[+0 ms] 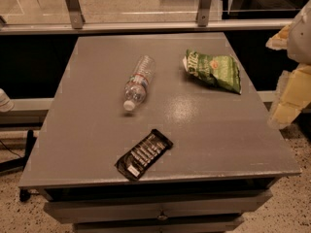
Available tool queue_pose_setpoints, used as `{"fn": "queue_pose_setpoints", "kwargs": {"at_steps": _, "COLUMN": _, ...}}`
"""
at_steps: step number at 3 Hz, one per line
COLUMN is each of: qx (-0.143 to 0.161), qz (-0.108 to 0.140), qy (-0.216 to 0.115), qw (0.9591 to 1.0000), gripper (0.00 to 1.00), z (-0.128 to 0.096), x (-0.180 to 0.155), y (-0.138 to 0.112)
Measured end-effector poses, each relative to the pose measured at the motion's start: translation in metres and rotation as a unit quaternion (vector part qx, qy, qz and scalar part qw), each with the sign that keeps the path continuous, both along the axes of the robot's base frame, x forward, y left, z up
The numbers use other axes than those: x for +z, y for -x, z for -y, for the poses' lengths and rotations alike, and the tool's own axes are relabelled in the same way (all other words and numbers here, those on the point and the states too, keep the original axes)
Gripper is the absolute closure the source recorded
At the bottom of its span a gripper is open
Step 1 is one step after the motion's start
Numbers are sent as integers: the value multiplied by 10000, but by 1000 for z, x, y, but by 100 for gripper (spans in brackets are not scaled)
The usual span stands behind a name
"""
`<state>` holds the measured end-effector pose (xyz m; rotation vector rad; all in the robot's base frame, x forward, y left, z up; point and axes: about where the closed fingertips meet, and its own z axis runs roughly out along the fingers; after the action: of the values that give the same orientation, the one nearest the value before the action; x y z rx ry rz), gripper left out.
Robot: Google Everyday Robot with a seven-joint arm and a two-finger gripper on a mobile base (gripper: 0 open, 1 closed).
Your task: Place water bottle upright
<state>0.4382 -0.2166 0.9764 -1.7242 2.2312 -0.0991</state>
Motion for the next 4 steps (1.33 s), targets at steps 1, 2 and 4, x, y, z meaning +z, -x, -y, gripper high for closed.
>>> {"fn": "queue_pose_setpoints", "kwargs": {"at_steps": 1, "qx": 0, "qz": 0, "qy": 0, "qw": 10000, "gripper": 0, "z": 0, "x": 0, "y": 0}}
{"fn": "queue_pose_setpoints", "kwargs": {"at_steps": 2, "qx": 80, "qz": 73, "qy": 33, "qw": 9999, "gripper": 0, "z": -2, "x": 6, "y": -4}}
{"fn": "queue_pose_setpoints", "kwargs": {"at_steps": 4, "qx": 1321, "qz": 575, "qy": 167, "qw": 9894, "gripper": 0, "z": -57, "x": -6, "y": -84}}
